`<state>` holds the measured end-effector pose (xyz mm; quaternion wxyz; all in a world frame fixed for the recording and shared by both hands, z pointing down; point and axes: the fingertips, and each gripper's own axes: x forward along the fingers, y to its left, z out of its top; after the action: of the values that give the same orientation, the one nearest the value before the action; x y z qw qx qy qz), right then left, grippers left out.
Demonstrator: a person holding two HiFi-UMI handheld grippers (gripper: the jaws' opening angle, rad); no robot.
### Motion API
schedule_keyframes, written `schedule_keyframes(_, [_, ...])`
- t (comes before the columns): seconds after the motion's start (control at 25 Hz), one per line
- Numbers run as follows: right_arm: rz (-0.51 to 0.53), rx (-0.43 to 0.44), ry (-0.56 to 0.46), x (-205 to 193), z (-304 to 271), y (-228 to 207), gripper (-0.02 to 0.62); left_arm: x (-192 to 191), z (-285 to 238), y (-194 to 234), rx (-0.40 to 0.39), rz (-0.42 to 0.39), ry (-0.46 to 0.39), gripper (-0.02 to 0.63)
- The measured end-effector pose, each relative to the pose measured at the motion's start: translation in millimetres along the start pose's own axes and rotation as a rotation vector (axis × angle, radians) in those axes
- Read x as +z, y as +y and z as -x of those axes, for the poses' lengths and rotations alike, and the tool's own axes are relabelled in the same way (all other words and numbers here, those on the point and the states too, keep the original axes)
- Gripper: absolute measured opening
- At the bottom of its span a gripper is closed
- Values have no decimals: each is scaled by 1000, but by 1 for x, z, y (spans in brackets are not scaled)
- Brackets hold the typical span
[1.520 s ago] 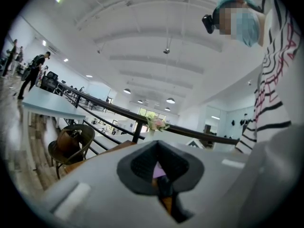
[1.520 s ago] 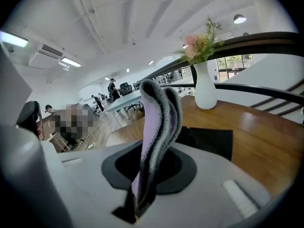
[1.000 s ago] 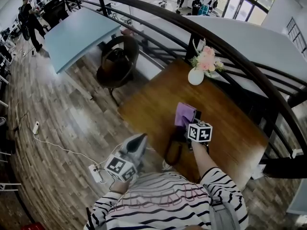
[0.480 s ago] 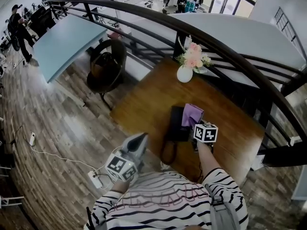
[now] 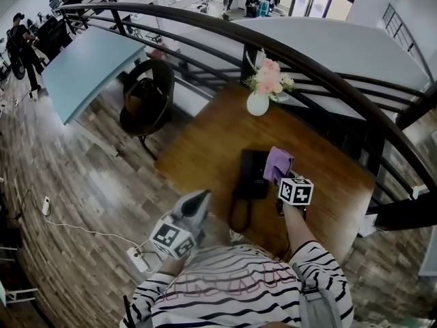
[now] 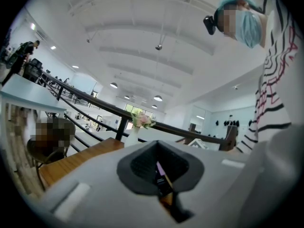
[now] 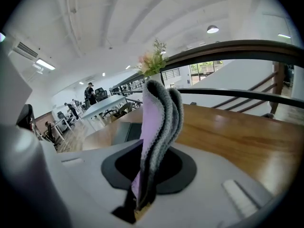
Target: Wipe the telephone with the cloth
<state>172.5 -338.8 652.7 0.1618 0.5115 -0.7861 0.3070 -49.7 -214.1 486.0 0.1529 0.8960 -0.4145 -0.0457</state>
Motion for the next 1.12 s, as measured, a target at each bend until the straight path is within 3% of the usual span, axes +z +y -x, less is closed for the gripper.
schedule_keyframes(0.32, [39,166,-40,-2,-12,93,52,3,24,15,25,-3,-5,-2])
schedule_keyframes(0.6, [68,232,39,-24,-44,133,52,6,41,24,68,-5,-9,-2])
schedule_keyframes(0.8, [63,199,84,-44,-53,121,52,3,40,23,67,-9,-6,-2])
schedule_keyframes(1.12, [17,91,71,-46,-30,63,52,-2,18,10,6,-2,2,-2])
